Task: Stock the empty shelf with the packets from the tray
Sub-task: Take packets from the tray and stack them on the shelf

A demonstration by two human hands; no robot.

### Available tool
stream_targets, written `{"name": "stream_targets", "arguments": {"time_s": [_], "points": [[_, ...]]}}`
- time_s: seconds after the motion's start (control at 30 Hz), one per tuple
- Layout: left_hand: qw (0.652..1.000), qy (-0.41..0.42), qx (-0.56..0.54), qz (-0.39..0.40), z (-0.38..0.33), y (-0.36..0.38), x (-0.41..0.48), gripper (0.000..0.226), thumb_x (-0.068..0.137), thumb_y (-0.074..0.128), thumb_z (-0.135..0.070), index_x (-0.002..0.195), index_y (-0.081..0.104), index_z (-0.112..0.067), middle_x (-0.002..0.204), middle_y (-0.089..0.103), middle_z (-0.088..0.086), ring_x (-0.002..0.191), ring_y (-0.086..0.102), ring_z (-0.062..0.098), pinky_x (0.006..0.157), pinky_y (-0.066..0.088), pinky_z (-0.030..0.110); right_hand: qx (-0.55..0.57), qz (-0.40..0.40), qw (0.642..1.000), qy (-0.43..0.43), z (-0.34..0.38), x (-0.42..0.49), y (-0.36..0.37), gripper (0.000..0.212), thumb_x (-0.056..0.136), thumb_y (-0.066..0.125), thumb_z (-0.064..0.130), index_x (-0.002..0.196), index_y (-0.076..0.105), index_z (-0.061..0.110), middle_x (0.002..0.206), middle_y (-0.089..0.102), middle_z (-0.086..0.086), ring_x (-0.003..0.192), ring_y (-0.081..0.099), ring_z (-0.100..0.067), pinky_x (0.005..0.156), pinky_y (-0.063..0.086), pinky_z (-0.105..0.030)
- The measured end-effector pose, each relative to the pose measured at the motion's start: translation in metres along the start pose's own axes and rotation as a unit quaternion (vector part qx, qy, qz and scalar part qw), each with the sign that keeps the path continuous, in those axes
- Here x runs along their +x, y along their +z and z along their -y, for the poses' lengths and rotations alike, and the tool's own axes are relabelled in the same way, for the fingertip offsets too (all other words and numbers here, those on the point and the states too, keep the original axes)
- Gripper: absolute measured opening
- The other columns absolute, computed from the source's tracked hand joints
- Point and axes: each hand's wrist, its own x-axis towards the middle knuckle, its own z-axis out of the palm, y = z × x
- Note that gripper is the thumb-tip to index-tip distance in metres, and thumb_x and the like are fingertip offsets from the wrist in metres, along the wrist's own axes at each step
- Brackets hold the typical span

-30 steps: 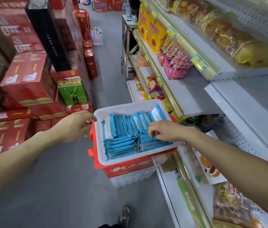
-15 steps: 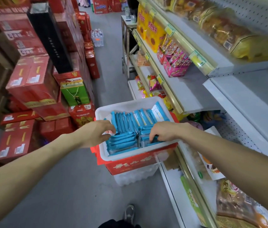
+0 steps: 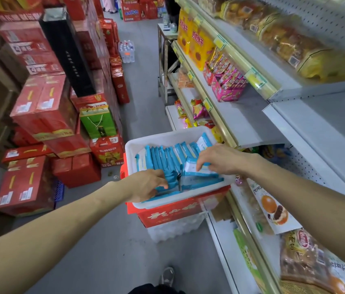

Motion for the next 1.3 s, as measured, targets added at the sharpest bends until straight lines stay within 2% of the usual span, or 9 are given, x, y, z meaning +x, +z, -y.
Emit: {"name": "stream_targets", "arguments": {"time_s": [0.13,0.3,0.53,0.73,0.9,1.0,1.1,1.2,1.3], "points": [[1.0,0.004,0.018,0.017,0.0,0.0,0.008,0.037,0.099,0.058,-0.022,0.134,0.062,-0.033,0.133,0.053,-0.003,0.119,0.055,0.02,0.108,0.047,0.037,0.061,-0.04,0.997,0.025,-0.008,-0.013,-0.034,0.043,0.093,0.06,0.011,0.117,0.065,0.046,0.129,0.061,0.018,0.117,0.057,-0.011,0.1,0.046,-0.038],[0.997,0.026,0.021,0.067,-0.002,-0.004,0.02,0.041,0.097,0.055,-0.012,0.133,0.064,-0.03,0.133,0.059,-0.004,0.121,0.057,0.018,0.108,0.045,0.033,0.144,-0.066,0.986,0.049,-0.012,-0.027,-0.061,0.041,0.09,0.066,0.015,0.114,0.066,0.048,0.119,0.065,0.01,0.102,0.06,-0.015,0.09,0.05,-0.042],[0.991,0.023,0.032,0.124,0.005,-0.001,0.029,0.048,0.098,0.058,-0.014,0.139,0.056,-0.038,0.137,0.063,-0.01,0.123,0.059,0.018,0.111,0.046,0.04,0.215,-0.083,0.971,0.066,-0.012,-0.045,-0.07,0.039,0.092,0.068,0.012,0.111,0.07,0.046,0.115,0.06,0.013,0.092,0.057,-0.009,0.076,0.051,-0.034],[0.992,0.032,0.038,0.119,0.005,-0.003,0.035,0.046,0.095,0.062,-0.016,0.138,0.058,-0.034,0.137,0.063,-0.008,0.124,0.059,0.018,0.111,0.046,0.04,0.226,-0.075,0.967,0.088,-0.015,-0.054,-0.062,0.038,0.092,0.068,0.013,0.108,0.069,0.048,0.11,0.061,0.012,0.087,0.063,-0.017,0.073,0.055,-0.039],[0.997,0.024,-0.009,0.076,0.011,-0.03,0.032,0.044,0.094,0.065,-0.013,0.131,0.064,-0.036,0.138,0.062,-0.012,0.124,0.058,0.011,0.111,0.044,0.038,0.232,-0.084,0.964,0.1,-0.024,-0.065,-0.06,0.04,0.093,0.068,0.014,0.107,0.068,0.051,0.12,0.061,0.015,0.1,0.062,-0.014,0.076,0.056,-0.035],[0.998,0.008,-0.06,0.033,0.006,-0.076,0.034,0.045,0.095,0.068,-0.015,0.13,0.065,-0.043,0.133,0.064,-0.021,0.108,0.062,0.002,0.098,0.046,0.025,0.207,-0.096,0.967,0.112,-0.028,-0.07,-0.061,0.042,0.092,0.066,0.01,0.105,0.07,0.05,0.118,0.062,0.018,0.099,0.06,-0.007,0.071,0.047,-0.026],[0.995,0.019,-0.1,0.009,-0.005,-0.131,0.039,0.043,0.095,0.07,-0.019,0.127,0.066,-0.048,0.105,0.067,-0.033,0.091,0.064,-0.011,0.081,0.043,0.01,0.214,-0.111,0.962,0.126,-0.03,-0.076,-0.064,0.044,0.091,0.063,0.005,0.103,0.074,0.046,0.118,0.066,0.013,0.099,0.059,-0.008,0.073,0.045,-0.025],[0.993,0.046,-0.111,-0.001,-0.021,-0.175,0.047,0.039,0.095,0.071,-0.023,0.123,0.068,-0.05,0.093,0.072,-0.021,0.086,0.065,-0.003,0.077,0.046,0.013,0.218,-0.132,0.957,0.142,-0.031,-0.093,-0.071,0.046,0.092,0.06,0.002,0.104,0.076,0.043,0.116,0.067,0.012,0.102,0.061,-0.011,0.083,0.052,-0.033],[0.987,0.083,-0.136,0.002,-0.044,-0.206,0.066,0.037,0.095,0.071,-0.016,0.122,0.071,-0.042,0.098,0.07,-0.031,0.092,0.066,-0.003,0.077,0.044,0.006,0.218,-0.157,0.948,0.169,-0.038,-0.122,-0.077,0.045,0.093,0.059,0.003,0.104,0.076,0.044,0.113,0.064,0.013,0.1,0.059,-0.012,0.085,0.05,-0.033]]}}
